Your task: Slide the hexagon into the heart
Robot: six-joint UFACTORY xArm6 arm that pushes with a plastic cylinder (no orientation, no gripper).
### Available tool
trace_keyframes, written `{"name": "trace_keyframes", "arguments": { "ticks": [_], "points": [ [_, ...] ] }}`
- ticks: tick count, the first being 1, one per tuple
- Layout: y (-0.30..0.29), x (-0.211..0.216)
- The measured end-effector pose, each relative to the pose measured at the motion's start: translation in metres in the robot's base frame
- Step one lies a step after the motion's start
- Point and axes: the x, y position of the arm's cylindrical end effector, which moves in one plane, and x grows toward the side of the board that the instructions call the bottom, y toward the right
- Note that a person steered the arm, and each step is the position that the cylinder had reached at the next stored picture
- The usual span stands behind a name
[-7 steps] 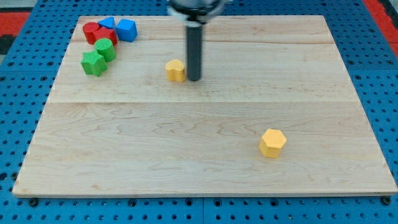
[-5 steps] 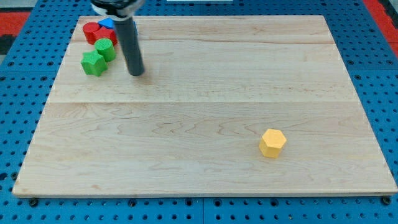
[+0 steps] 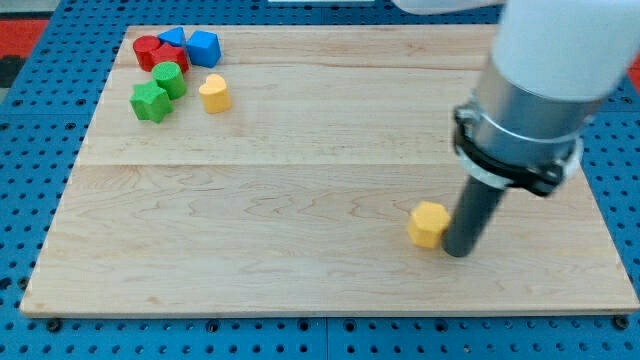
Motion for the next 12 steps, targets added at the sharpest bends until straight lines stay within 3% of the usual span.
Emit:
{"name": "trace_keyframes", "arguments": {
  "ticks": [1,3,6,7,8,9,11,12],
  "points": [
    [-0.067,-0.025],
    [-0.027,-0.039],
    [-0.191,-0.125],
    [-0.162,-0.097],
    [-0.107,-0.097],
    [-0.091,-0.107],
    [-0.169,-0.143],
    [-0.115,-0.128]
  ]
}}
